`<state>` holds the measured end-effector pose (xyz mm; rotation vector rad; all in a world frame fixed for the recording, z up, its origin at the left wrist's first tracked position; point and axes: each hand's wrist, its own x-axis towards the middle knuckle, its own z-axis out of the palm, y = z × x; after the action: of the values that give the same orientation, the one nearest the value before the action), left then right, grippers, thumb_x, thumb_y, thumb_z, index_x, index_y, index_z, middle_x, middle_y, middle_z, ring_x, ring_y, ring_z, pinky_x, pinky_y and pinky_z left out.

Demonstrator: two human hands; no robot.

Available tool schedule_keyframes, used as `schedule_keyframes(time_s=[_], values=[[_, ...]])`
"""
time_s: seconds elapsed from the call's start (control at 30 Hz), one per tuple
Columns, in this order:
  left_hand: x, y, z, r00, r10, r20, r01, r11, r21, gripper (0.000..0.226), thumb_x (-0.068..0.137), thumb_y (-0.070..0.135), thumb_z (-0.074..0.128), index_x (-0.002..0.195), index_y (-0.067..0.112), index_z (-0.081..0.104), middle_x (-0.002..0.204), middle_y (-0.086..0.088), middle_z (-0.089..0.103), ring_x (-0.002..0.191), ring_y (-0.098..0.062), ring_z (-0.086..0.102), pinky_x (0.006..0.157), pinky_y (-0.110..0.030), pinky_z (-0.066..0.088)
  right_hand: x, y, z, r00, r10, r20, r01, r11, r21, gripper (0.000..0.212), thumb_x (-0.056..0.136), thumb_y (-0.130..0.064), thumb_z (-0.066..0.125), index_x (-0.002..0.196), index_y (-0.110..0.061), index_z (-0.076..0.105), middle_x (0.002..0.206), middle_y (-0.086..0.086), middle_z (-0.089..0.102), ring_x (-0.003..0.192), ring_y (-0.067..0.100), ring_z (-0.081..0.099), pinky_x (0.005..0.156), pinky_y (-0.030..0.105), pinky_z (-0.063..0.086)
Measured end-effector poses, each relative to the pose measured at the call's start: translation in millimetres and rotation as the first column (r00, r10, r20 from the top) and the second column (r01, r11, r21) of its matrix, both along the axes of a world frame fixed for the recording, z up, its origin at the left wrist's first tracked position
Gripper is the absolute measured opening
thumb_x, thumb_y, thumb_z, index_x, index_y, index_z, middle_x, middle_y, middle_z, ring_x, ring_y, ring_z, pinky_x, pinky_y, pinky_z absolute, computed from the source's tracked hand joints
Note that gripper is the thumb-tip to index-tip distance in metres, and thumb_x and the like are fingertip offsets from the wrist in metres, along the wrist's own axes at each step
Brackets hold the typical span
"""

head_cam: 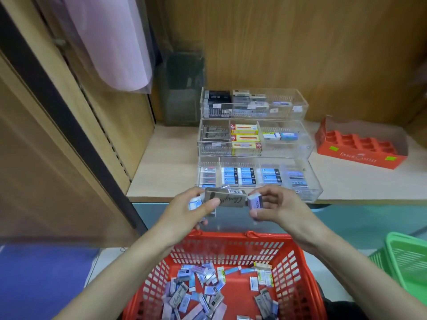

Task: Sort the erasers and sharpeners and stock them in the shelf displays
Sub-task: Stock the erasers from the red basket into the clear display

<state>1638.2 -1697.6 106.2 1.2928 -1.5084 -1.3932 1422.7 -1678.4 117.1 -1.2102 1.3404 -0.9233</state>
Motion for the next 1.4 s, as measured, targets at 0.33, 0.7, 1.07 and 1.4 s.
schedule_keyframes(time_s=[0.33, 0.7, 1.07, 1.4], values=[[-6.2, 2.5, 2.1, 0.999, 0.038, -0.038, -0.038, 0.999, -0.005, 0.015, 0.086, 0.029, 0.064, 0.075, 0.023, 0.057, 0.062, 0.010, 0.057, 0.056, -0.007, 0.055, 0.054, -0.023, 0.043, 4.0, 7.2, 9.1, 0.985, -0.140, 0.097, 0.135, 0.989, 0.056, 0.023, 0.084, -0.019, 0.068, 0.100, -0.007, 0.057, 0.094, 0.022, 0.070, 0.073, 0.019, 0.064, 0.055, 0.025, 0.052], [-49.2, -14.7, -1.5, 0.983, 0.123, -0.134, -0.104, 0.985, 0.140, 0.030, 0.086, 0.031, 0.062, 0.107, 0.010, 0.061, 0.090, -0.002, 0.062, 0.052, -0.005, 0.055, 0.051, -0.019, 0.045, -22.3, 8.6, 9.4, 0.789, -0.425, 0.444, 0.404, 0.903, 0.146, 0.018, 0.085, 0.000, 0.062, 0.097, -0.011, 0.053, 0.086, 0.013, 0.064, 0.070, 0.015, 0.067, 0.069, 0.026, 0.058], [-87.9, -33.5, 0.7, 0.982, 0.096, -0.161, -0.065, 0.980, 0.186, 0.069, 0.076, 0.048, 0.071, 0.129, 0.009, 0.052, 0.120, -0.006, 0.061, 0.059, -0.007, 0.060, 0.055, -0.019, 0.048, -97.4, -29.6, 5.7, 0.713, -0.696, 0.086, 0.701, 0.710, -0.069, 0.017, 0.083, -0.005, 0.069, 0.083, -0.009, 0.052, 0.059, 0.008, 0.058, 0.041, 0.008, 0.053, 0.048, 0.020, 0.048], [-82.9, -40.3, 6.4, 0.987, 0.132, -0.094, -0.111, 0.974, 0.198, 0.051, 0.081, 0.042, 0.063, 0.126, 0.021, 0.048, 0.103, 0.012, 0.063, 0.062, -0.010, 0.061, 0.066, -0.025, 0.050, -115.9, -78.1, -15.5, 0.769, -0.389, -0.507, 0.366, 0.918, -0.151, 0.022, 0.078, -0.009, 0.072, 0.099, -0.011, 0.067, 0.076, 0.001, 0.059, 0.070, 0.017, 0.059, 0.057, 0.007, 0.041]])
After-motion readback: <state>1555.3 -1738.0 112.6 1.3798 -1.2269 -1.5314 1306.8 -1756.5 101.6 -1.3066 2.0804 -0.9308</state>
